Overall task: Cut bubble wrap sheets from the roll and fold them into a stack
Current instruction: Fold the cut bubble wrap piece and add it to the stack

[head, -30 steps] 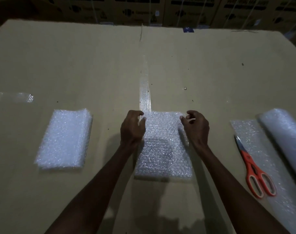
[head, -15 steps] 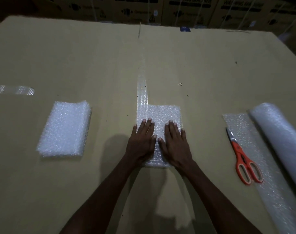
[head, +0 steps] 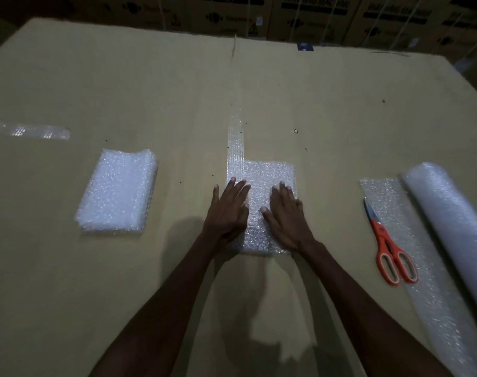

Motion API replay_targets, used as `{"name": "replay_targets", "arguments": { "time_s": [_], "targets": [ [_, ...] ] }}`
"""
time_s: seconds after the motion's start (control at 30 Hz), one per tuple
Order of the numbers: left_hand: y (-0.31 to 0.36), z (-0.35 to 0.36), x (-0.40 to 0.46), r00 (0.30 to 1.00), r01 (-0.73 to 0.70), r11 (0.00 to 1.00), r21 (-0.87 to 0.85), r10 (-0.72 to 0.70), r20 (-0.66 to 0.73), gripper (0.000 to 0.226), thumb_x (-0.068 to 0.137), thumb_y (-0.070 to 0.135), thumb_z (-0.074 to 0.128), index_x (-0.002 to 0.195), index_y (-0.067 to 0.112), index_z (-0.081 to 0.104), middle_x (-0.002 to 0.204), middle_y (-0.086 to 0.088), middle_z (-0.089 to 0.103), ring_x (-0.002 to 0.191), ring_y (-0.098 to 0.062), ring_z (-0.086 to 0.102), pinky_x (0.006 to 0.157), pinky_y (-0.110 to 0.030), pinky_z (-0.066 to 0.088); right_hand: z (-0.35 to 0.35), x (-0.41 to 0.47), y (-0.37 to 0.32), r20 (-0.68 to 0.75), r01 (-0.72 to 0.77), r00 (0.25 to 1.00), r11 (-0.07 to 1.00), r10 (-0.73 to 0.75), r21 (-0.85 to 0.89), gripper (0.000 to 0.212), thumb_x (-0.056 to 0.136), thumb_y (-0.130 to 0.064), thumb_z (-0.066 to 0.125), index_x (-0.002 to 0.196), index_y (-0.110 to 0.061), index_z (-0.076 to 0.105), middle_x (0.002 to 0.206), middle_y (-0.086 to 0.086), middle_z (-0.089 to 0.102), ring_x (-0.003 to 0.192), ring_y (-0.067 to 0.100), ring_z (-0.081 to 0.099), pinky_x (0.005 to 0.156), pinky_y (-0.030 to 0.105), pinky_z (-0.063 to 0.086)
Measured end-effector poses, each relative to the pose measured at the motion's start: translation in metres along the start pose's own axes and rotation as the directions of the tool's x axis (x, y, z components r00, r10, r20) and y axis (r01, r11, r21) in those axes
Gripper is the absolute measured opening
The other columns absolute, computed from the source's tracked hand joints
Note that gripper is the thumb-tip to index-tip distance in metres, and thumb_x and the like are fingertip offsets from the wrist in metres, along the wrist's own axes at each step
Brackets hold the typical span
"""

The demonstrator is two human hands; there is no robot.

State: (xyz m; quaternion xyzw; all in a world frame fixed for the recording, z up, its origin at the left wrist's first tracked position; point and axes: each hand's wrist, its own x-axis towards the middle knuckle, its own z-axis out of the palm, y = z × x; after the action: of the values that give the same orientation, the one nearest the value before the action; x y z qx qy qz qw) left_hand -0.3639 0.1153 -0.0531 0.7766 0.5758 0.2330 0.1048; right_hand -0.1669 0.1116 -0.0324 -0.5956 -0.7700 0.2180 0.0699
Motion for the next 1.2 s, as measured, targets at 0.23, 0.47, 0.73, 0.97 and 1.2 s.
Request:
{"name": "replay_targets", "arguments": {
  "time_s": [0.23, 0.47, 0.73, 0.97, 1.2],
  "targets": [
    [-0.005, -0.021, -0.032, 0.953, -0.264, 0.963, -0.060, 0.251, -0.167, 0.037, 0.090, 0.027, 0.052, 0.114, 0.008, 0.072, 0.120, -0.009, 0.069, 0.117, -0.020, 0.054, 0.100, -0.042, 0.042, -0.003, -0.039, -0.003, -0.236, 0.234, 0.948, 0.971, -0.214, 0.056, 0.063, 0.099, -0.053, 0.047, 0.146, -0.011, 0.050, 0.153, 0.009, 0.045, 0.140, 0.027, 0.040, 0.115, 0.042, 0.037],
    [0.014, -0.035, -0.074, 0.969, -0.229, 0.961, -0.156, 0.209, -0.133, 0.021, 0.088, 0.040, 0.065, 0.097, 0.021, 0.067, 0.104, 0.008, 0.066, 0.094, -0.012, 0.060, 0.072, -0.023, 0.048, 0.003, -0.084, -0.003, -0.303, 0.323, 0.902, 0.946, -0.307, 0.005, 0.031, 0.092, -0.045, 0.063, 0.109, -0.020, 0.068, 0.107, -0.006, 0.062, 0.098, 0.019, 0.058, 0.068, 0.039, 0.053],
    [0.010, -0.032, -0.084, 0.974, -0.224, 0.972, -0.073, 0.224, -0.010, 0.035, 0.084, 0.038, 0.055, 0.109, 0.019, 0.070, 0.113, 0.004, 0.067, 0.102, -0.014, 0.060, 0.073, -0.026, 0.052, 0.000, -0.084, -0.002, -0.118, 0.250, 0.962, 0.968, -0.247, 0.007, 0.034, 0.092, -0.040, 0.068, 0.120, -0.022, 0.066, 0.120, -0.006, 0.058, 0.110, 0.019, 0.053, 0.075, 0.039, 0.052],
    [0.017, -0.034, -0.086, 0.977, -0.215, 0.976, -0.039, 0.215, -0.007, 0.024, 0.097, 0.028, 0.047, 0.108, 0.022, 0.068, 0.108, 0.005, 0.067, 0.096, -0.018, 0.061, 0.070, -0.033, 0.051, -0.008, -0.085, -0.009, -0.147, 0.266, 0.950, 0.961, -0.274, -0.072, 0.026, 0.101, -0.038, 0.052, 0.113, -0.023, 0.068, 0.110, -0.004, 0.063, 0.101, 0.022, 0.059, 0.068, 0.041, 0.052],
    [0.023, -0.043, -0.102, 0.971, -0.237, 0.963, -0.126, 0.236, -0.023, 0.019, 0.094, 0.031, 0.051, 0.098, 0.026, 0.069, 0.090, 0.008, 0.070, 0.081, -0.018, 0.065, 0.061, -0.034, 0.051, -0.016, -0.104, 0.004, 0.008, 0.246, 0.969, 0.966, -0.247, 0.076, 0.019, 0.092, -0.026, 0.065, 0.108, -0.020, 0.074, 0.100, -0.004, 0.075, 0.089, 0.016, 0.069, 0.077, 0.038, 0.054]
  ]
}}
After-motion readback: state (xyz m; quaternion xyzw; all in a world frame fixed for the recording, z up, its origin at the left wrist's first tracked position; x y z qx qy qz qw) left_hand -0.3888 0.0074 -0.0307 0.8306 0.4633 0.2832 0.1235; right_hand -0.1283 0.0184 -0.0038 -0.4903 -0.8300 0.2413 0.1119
